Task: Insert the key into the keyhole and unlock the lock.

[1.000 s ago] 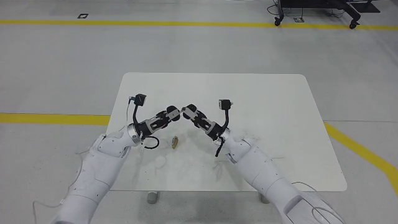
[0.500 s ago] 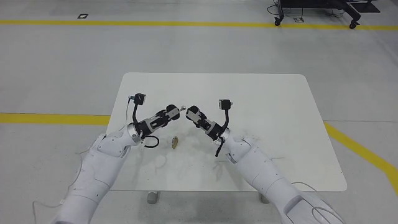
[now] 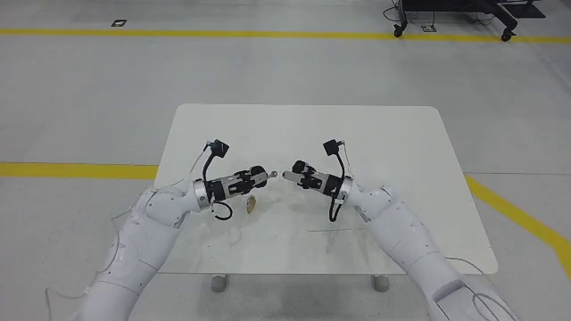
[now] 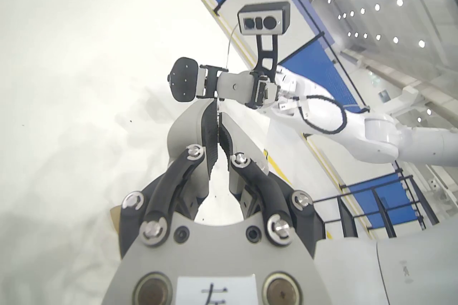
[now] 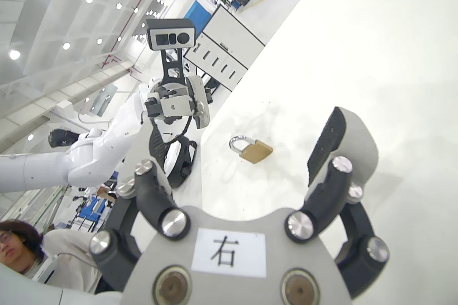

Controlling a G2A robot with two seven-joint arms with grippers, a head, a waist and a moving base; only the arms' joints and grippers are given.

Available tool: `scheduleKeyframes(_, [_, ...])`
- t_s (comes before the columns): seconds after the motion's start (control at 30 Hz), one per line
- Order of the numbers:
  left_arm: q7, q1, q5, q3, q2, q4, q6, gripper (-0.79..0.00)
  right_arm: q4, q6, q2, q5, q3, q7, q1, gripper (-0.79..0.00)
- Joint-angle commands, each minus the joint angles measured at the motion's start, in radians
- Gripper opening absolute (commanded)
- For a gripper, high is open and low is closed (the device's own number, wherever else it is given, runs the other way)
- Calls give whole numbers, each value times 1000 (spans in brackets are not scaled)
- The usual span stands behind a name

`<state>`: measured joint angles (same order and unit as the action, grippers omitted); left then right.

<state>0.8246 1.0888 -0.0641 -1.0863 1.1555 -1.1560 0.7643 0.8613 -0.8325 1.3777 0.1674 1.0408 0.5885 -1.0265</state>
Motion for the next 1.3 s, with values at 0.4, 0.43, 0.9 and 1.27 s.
scheduleKeyframes(0.4, [158,-58,91,67,-3,43,53,-785,238,122,-63,-124,59,311,-108,-446])
scheduleKeyframes(0.43, [162,-59,102,68,-4,47,54,-785,241,125,-64,-123,58,310,-109,-443])
scheduleKeyframes(0.9, [172,-81,108,100,-9,65,57,-785,213,135,-67,-157,10,315,-86,-622])
scheduleKeyframes(1.27, [152,-92,129,116,-10,87,32,-443,196,148,-70,-160,-17,302,-71,-785])
